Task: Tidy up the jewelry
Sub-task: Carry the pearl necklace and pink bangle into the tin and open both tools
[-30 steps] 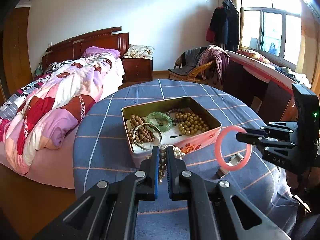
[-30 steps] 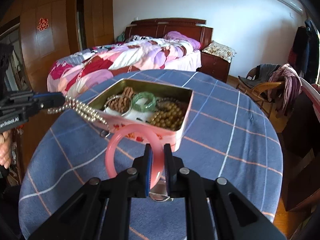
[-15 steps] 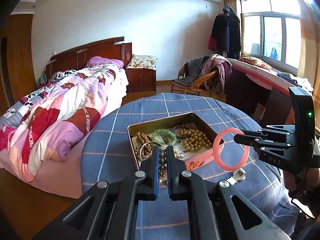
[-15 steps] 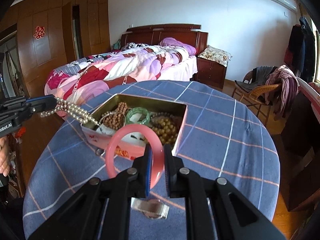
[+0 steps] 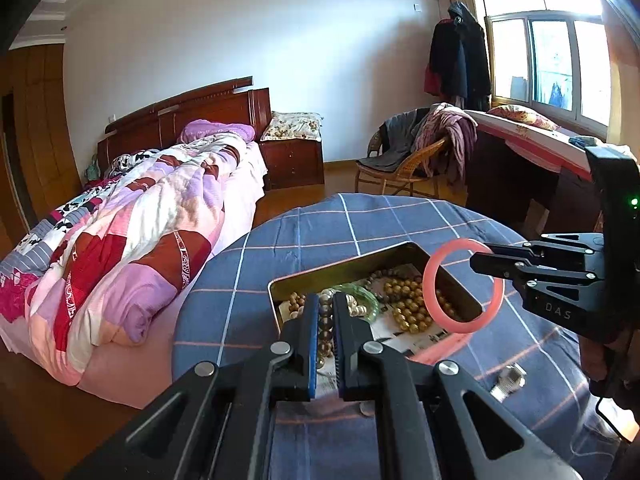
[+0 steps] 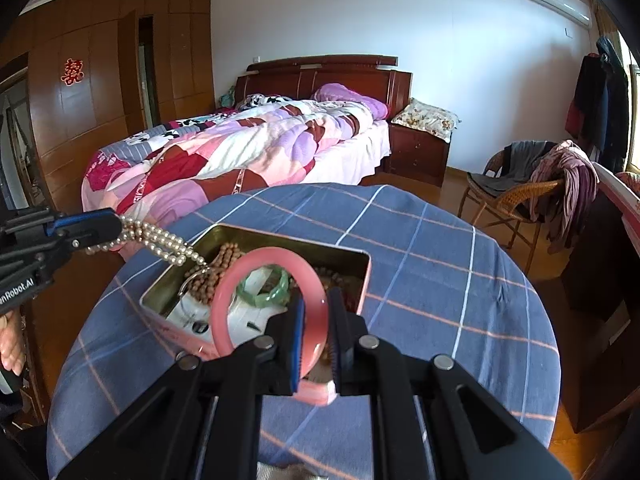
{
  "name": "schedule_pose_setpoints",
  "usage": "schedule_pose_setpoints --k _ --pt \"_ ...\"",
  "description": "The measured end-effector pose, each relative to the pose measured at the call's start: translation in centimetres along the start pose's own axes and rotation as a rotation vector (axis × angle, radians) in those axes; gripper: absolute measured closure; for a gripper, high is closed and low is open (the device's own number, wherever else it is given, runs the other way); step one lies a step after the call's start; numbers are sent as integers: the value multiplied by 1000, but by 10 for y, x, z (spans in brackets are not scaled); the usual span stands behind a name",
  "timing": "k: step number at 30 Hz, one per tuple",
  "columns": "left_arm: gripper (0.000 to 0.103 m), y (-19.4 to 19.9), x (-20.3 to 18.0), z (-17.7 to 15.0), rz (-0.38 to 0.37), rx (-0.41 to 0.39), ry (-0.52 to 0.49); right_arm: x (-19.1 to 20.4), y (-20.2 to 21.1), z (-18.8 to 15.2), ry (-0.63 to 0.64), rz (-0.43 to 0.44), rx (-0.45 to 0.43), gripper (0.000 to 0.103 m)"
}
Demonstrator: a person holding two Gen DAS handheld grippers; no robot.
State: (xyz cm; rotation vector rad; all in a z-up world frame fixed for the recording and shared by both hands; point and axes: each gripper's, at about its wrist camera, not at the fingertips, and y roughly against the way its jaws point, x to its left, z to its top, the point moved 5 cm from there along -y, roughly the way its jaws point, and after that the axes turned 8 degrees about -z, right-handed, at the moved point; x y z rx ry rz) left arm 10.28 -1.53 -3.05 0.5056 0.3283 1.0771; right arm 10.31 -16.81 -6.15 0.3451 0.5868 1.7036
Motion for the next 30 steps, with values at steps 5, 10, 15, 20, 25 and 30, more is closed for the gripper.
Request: schedule_pose_setpoints --k 5,10,15,20,25,30 --pt "98 -20 8 3 20 18 8 -2 -12 8 -2 -12 3 90" --pt "98 -33 11 2 35 36 4 -4 -22 12 -1 -27 11 90" --pt "98 -41 7 1 43 46 -14 -3 -32 11 13 -40 27 90" --pt "98 -50 6 3 51 55 -28 -4 -42 11 23 -53 40 90" --pt "98 -60 7 3 63 68 -32 -3 -50 10 32 -65 54 90" --pt "98 -71 8 2 79 82 -47 -4 -57 8 26 -68 66 90"
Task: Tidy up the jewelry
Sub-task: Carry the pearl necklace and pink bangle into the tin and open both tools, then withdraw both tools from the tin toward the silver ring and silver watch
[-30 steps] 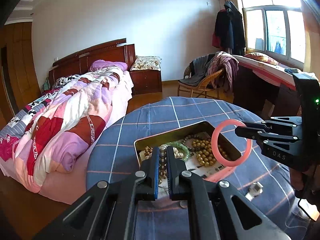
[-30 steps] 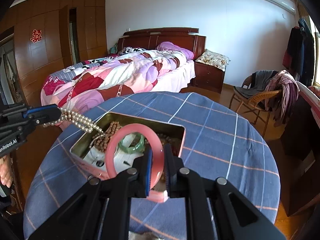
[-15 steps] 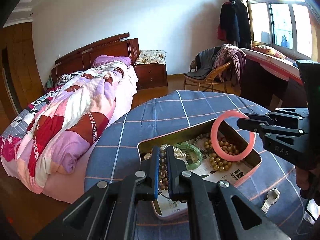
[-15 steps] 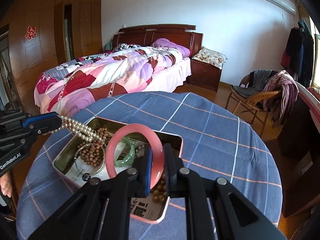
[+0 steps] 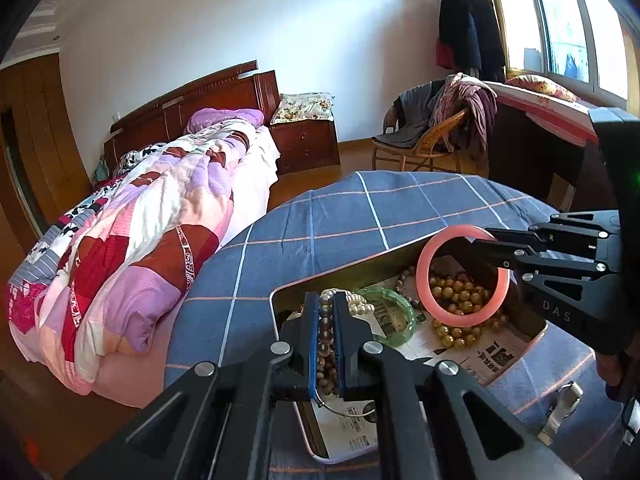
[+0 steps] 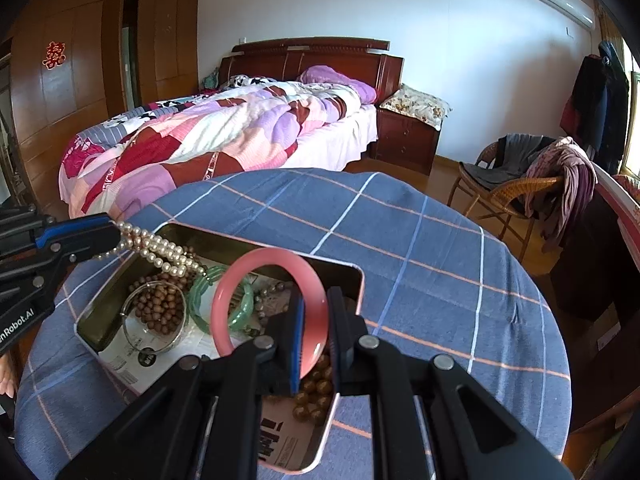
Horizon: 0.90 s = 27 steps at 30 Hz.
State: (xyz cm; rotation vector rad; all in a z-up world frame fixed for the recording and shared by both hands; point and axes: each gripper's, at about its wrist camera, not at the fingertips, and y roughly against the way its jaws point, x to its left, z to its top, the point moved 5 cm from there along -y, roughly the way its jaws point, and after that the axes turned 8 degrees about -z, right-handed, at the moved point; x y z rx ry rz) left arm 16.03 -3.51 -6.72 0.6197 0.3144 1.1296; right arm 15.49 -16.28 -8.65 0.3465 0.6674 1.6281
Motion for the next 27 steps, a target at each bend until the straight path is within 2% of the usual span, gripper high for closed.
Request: schedule_pose_setpoints --k 9,11,12,13,14,15,16,18,21,27 --pt "97 -13 -2 -6 13 19 -8 3 -8 -3 17 -2 29 89" --pt "97 -13 -1 -7 30 12 -10 5 -8 -4 32 -12 22 87" --pt "96 -13 -1 -8 36 13 -14 5 -6 -5 29 -18 15 80" --pt "92 -13 0 -9 42 17 -13 4 -6 -5 20 -13 18 68" --pt "87 -12 0 -9 48 20 -12 3 -5 -6 12 -5 19 63" --pt "72 -11 0 -9 54 19 -12 2 -3 -6 9 -4 14 60" --pt "52 -9 0 -9 63 10 -14 2 -1 -7 10 -9 9 60" --pt "35 -1 2 -8 94 -24 -16 1 2 -8 6 -6 9 60" --pt "35 4 5 -10 83 -28 0 -1 10 -11 0 -7 -5 53" --pt "34 12 5 -18 110 -18 2 -1 24 -21 18 -12 -22 47"
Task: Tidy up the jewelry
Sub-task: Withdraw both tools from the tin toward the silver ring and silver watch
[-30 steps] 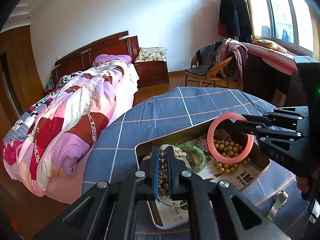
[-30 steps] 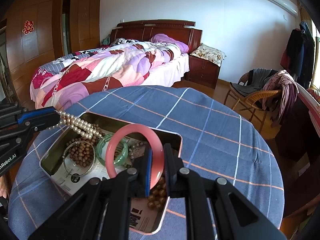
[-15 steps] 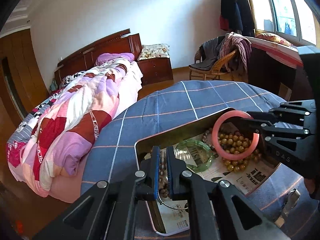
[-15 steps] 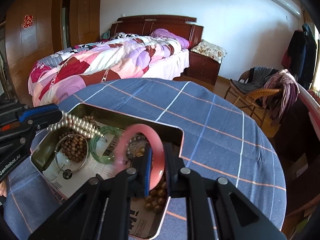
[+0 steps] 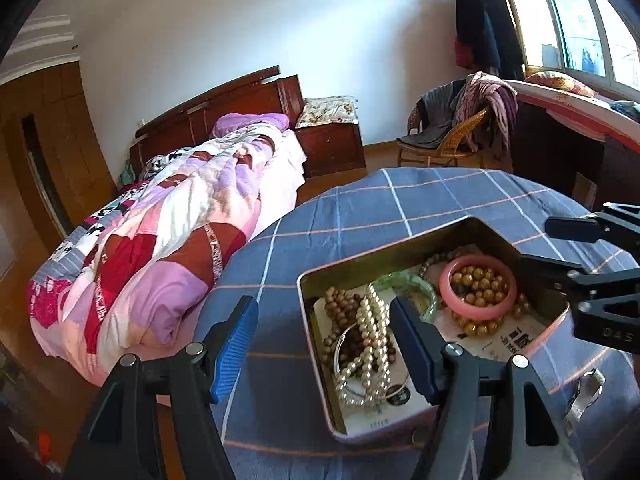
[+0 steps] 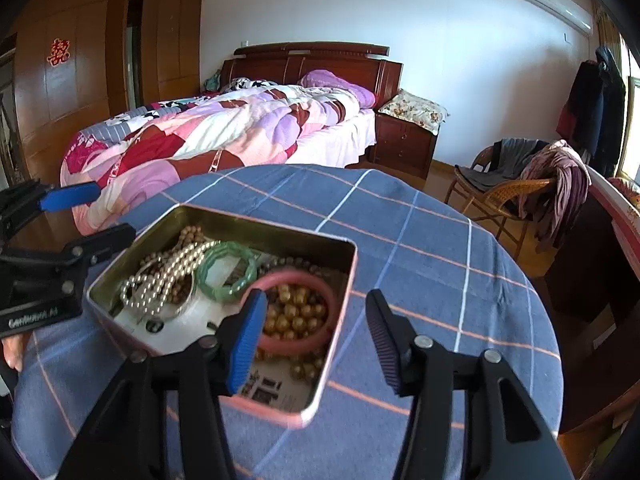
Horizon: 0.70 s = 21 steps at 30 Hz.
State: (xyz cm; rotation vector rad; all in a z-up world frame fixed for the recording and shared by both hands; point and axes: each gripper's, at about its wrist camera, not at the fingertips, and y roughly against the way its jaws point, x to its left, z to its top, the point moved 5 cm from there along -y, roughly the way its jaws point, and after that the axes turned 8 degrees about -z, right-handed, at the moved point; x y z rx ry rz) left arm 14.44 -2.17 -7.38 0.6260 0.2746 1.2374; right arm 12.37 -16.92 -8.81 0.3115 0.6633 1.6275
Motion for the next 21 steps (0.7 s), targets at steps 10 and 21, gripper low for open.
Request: schedule_pose_setpoints --k 10,21 --pt "34 7 -1 -14 -8 18 21 -3 14 -16 2 4 1 41" --pt "34 27 0 -39 6 32 56 -7 27 -45 -3 3 18 36"
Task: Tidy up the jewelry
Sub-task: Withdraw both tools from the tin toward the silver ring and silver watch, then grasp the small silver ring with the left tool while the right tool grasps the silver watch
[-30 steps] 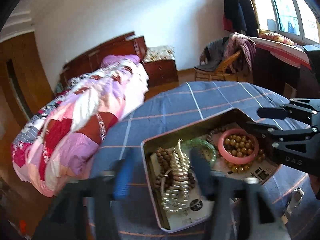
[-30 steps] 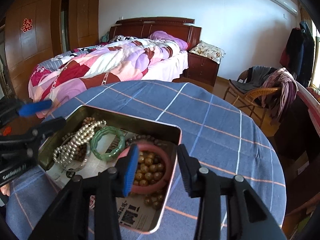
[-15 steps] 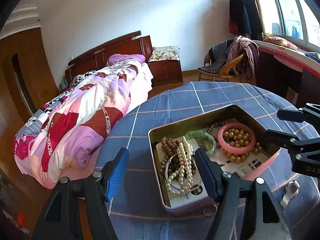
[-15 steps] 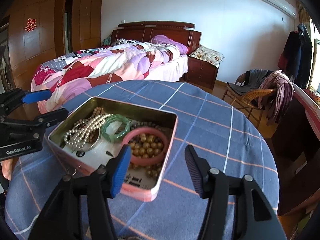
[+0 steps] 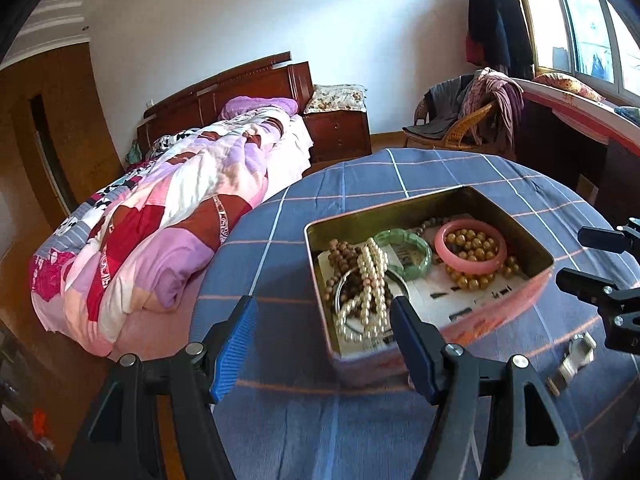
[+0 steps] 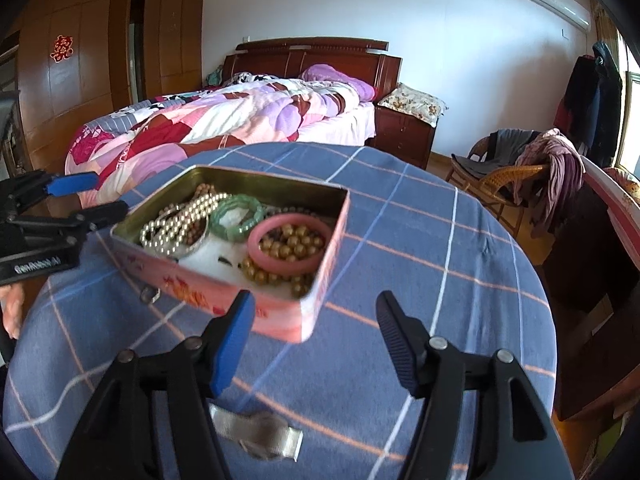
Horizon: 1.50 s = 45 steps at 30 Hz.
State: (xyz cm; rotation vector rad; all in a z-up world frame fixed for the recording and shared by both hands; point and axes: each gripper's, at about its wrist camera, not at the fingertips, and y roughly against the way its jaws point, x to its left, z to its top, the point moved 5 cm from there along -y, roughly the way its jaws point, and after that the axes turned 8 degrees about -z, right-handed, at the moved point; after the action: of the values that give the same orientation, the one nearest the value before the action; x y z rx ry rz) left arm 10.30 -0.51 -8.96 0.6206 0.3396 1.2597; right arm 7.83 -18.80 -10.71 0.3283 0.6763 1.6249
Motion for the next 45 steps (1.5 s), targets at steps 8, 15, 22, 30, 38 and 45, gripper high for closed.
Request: schedule_pose_setpoints --k 8,15,22,30,38,45 --pt "34 4 -5 -39 -14 73 41 -10 1 -24 -16 0 49 35" --pt "34 -11 -31 -39 -34 120 -16 -6 6 -28 9 -10 43 29" --pt "34 -23 -45 -38 -71 165 -31 -4 3 -29 18 -4 57 29" --pt "46 -39 -49 -43 -119 195 -1 4 2 -30 55 -16 66 29" --pt "85 -43 -53 -42 -231 195 14 8 0 -33 69 -18 89 29" --pt "85 -29 -59 -50 -261 188 -18 6 2 -35 64 -11 95 29"
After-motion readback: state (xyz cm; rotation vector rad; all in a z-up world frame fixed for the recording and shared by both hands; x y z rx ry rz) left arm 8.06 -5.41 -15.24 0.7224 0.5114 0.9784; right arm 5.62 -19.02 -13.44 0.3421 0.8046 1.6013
